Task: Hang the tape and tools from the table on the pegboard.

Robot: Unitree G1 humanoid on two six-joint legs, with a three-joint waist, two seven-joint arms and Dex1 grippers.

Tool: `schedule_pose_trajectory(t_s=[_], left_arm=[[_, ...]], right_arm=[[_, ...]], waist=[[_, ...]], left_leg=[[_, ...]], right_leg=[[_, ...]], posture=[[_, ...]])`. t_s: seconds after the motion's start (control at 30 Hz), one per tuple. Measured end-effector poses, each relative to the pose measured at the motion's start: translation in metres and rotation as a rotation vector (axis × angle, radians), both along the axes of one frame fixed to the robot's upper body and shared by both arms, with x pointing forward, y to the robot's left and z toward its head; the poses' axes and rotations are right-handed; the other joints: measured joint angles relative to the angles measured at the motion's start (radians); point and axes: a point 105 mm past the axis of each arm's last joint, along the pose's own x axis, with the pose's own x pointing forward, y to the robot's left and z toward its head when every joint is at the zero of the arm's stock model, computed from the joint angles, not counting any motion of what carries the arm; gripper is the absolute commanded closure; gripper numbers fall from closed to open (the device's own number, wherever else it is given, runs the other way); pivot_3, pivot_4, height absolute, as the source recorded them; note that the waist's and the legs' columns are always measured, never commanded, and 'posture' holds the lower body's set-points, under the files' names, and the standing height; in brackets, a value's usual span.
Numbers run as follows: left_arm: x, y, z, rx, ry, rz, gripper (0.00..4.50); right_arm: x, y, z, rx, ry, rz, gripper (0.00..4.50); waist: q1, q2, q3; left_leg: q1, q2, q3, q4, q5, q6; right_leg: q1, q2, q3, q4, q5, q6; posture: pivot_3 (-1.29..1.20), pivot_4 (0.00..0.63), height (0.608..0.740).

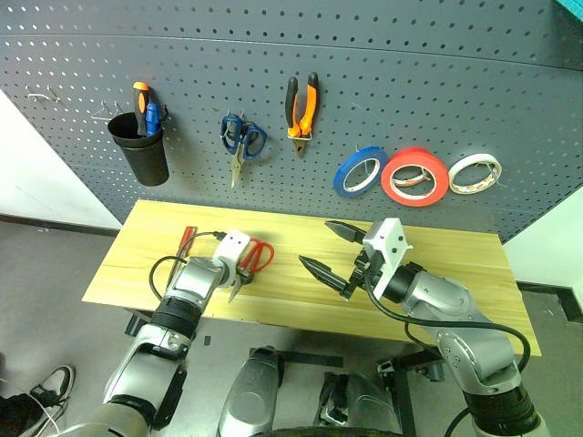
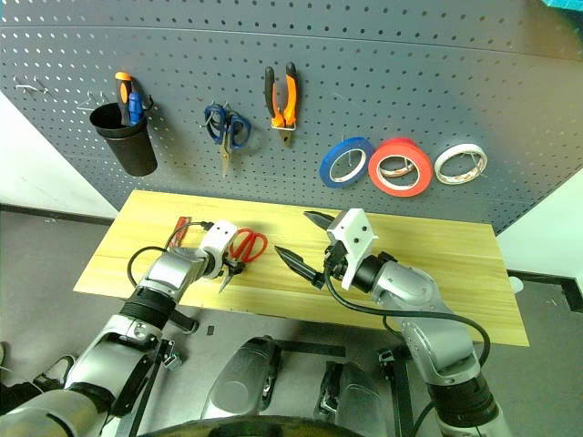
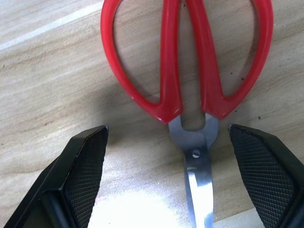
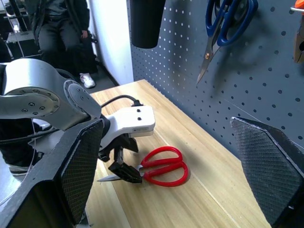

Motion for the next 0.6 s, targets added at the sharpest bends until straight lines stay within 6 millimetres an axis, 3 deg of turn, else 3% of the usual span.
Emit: schedule_pose_trajectory(t_s=[0.13,0.17,0.27,0.5,0.6], left_arm=[[-0.0002,-0.0009,-0.0002,-0.001,0.002,0.002,0.27],[-0.0006,-0.0007,-0.0004,-0.001,0.006,0.005,0.44],[-0.0011,-0.0010,-0.0005,-0.004,0.012,0.009,1.11],[-0.0016,0.0001,-0.0009,-0.002,0.018,0.019,3.45],[-0.0015,0.0015,-0.0007,-0.002,0.019,0.028,3.45]], right_arm=[[-0.0001,-0.0001,-0.0001,0.000,0.000,-0.001,0.00],[-0.0001,-0.0001,-0.0002,0.000,0.001,-0.002,0.00],[-0.0001,-0.0002,-0.0003,0.000,0.001,-0.002,0.00],[0.0000,-0.0002,-0.0003,-0.001,0.000,-0.003,0.00],[0.0000,-0.0003,-0.0003,-0.002,0.000,-0.003,0.00]], waist=[[0.000,0.000,0.000],[0.000,0.000,0.000],[-0.001,0.000,0.000],[-0.002,0.000,0.000],[-0.002,0.000,0.000]], left_leg=[[0.000,0.000,0.000,0.000,0.000,0.000],[0.000,0.000,0.000,0.000,0.000,0.000],[0.000,0.000,0.000,0.000,0.000,0.000],[0.000,0.000,0.000,0.000,0.000,0.000],[0.000,0.000,0.000,0.000,0.000,0.000]], right_leg=[[0.000,0.000,0.000,0.000,0.000,0.000],[0.000,0.000,0.000,0.000,0.000,0.000],[0.000,0.000,0.000,0.000,0.000,0.000],[0.000,0.000,0.000,0.000,0.000,0.000],[0.000,0.000,0.000,0.000,0.000,0.000]], posture=[[0.32,0.121,0.676],[0.33,0.122,0.676],[0.33,0.123,0.676],[0.33,0.123,0.676],[0.33,0.124,0.676]])
